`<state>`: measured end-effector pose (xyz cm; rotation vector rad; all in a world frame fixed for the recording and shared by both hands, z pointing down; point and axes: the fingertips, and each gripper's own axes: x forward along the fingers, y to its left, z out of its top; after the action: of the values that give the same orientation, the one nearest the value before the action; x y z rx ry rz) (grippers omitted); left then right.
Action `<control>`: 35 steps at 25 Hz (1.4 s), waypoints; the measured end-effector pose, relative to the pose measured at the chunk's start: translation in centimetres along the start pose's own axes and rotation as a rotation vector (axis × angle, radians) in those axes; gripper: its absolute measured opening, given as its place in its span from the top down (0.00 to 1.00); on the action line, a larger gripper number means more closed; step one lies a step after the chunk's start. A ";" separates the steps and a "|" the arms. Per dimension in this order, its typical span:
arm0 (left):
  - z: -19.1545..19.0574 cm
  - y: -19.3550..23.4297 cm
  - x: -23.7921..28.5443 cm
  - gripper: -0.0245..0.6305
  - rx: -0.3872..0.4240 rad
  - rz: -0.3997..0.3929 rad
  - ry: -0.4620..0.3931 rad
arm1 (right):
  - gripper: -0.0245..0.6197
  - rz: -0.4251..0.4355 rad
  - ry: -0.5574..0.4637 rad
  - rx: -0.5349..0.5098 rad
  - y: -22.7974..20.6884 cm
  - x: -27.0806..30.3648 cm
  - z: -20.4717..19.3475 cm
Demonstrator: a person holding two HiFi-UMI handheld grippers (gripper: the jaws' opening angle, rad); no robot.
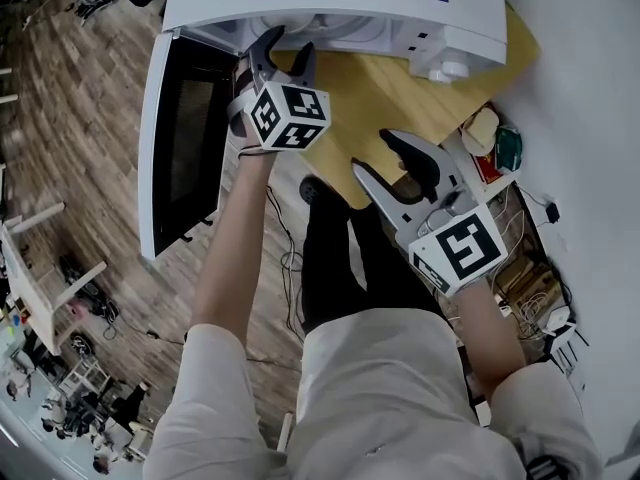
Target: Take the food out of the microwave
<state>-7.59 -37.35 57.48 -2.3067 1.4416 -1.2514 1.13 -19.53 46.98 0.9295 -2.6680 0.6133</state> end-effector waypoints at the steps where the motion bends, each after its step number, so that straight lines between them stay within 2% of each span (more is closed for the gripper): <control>1: 0.0 0.0 0.4 0.65 0.010 0.001 0.002 | 0.68 0.001 0.002 0.003 0.0 0.0 -0.2; 9: 0.2 0.7 2.4 0.65 0.095 0.023 0.018 | 0.68 0.004 0.011 0.024 -0.2 0.2 -0.8; 13: -0.2 0.8 3.2 0.65 0.171 0.042 0.057 | 0.68 0.002 0.012 0.035 -0.4 0.2 -1.1; 18: -0.7 0.8 3.7 0.65 0.210 0.066 0.082 | 0.68 0.003 0.021 0.045 -0.5 0.2 -1.5; 22: -0.8 0.7 4.0 0.65 0.296 0.093 0.094 | 0.68 0.002 0.019 0.053 -0.7 0.2 -1.6; 29: -0.9 0.3 4.4 0.72 0.407 0.122 0.118 | 0.70 -0.004 0.025 0.053 -1.2 -0.1 -1.7; 35: -0.9 0.2 4.3 0.77 0.502 0.186 0.111 | 0.70 -0.005 0.019 0.054 -1.3 -0.2 -1.3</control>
<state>-7.54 -40.64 60.45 -1.7612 1.1671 -1.4949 2.19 -19.72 48.47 0.9396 -2.6438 0.6921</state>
